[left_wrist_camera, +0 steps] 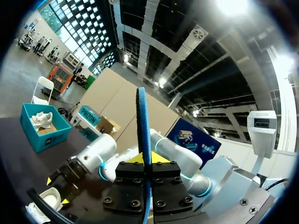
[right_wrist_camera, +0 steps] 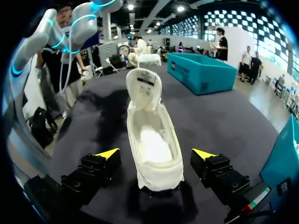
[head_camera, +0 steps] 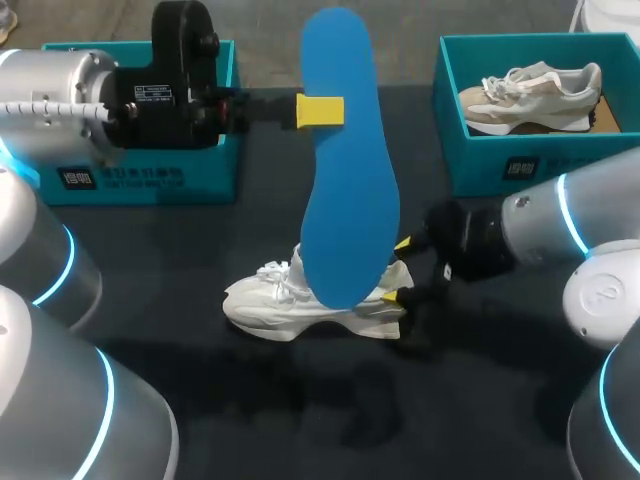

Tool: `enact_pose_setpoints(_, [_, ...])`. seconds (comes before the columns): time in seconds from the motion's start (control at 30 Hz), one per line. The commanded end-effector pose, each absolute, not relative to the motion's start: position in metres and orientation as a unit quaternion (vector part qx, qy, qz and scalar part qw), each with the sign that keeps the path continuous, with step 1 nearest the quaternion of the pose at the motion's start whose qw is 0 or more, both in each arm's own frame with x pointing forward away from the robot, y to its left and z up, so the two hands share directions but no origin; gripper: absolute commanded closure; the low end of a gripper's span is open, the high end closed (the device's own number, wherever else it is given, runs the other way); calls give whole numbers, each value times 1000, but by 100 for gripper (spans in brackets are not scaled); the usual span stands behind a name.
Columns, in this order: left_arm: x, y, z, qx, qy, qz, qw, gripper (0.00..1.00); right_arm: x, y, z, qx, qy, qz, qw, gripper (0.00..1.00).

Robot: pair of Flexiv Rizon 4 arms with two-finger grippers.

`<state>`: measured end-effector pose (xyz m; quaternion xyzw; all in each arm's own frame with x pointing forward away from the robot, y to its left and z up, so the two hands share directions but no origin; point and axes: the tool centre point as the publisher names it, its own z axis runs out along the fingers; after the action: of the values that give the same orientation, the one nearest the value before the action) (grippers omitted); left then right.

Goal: Take the shoe out of the shoebox, open the shoe tongue, remove and reinsert the insole, then place the shoe into the shoebox

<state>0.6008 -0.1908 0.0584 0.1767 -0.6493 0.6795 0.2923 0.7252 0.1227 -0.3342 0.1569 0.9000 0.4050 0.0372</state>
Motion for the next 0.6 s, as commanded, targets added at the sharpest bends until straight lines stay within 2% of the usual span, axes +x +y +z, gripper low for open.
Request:
enact_pose_setpoints(0.03, [601,-193,58,176,-649,680,293,100,722,134,-318,177,954,241,21,0])
enact_pose_setpoints(0.6, [601,-193,58,176,-649,680,293,100,725,137,-296,132,975,176,28,0])
